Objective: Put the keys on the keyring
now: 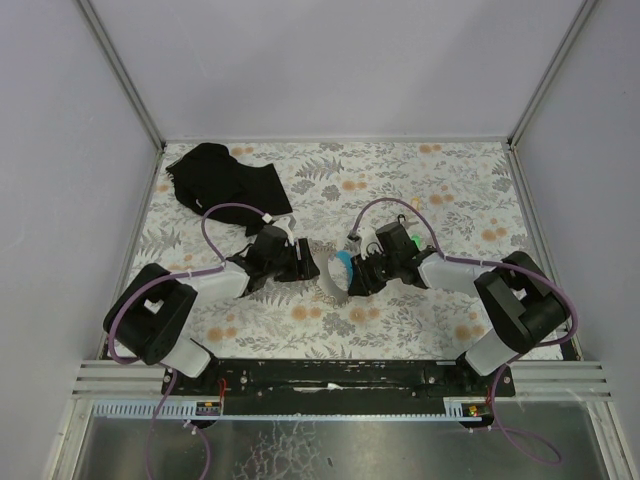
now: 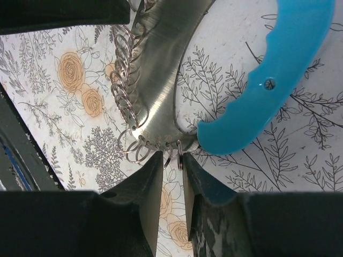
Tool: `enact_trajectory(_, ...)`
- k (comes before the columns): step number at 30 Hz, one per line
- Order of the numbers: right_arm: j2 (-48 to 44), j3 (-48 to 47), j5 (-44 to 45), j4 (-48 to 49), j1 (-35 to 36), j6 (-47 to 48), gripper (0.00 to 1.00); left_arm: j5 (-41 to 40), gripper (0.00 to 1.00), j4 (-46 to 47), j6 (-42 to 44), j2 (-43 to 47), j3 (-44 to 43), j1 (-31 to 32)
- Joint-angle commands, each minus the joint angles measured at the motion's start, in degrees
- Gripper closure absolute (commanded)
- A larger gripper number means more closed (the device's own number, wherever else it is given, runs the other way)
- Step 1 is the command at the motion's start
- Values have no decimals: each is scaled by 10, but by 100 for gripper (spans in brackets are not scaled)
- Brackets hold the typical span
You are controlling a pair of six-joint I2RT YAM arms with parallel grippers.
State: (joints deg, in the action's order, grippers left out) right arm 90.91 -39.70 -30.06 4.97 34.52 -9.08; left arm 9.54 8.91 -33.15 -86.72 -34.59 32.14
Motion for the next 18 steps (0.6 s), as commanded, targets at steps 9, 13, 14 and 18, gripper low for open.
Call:
enact_trajectory(9,10,-36,17,-17,8,-4,77,6,35,-19,16,6,10,3)
enact_trajectory(13,16,-38,20,-21,10,-2,82,6,35,-20,18,14,13,3)
enact_trajectory(14,16,-38,22,-23,11,-1,82,7,35,-20,19,15,14,3)
enact_trajectory(18,11,-37,31,-28,12,4,90,8,35,-23,22,26,12,3)
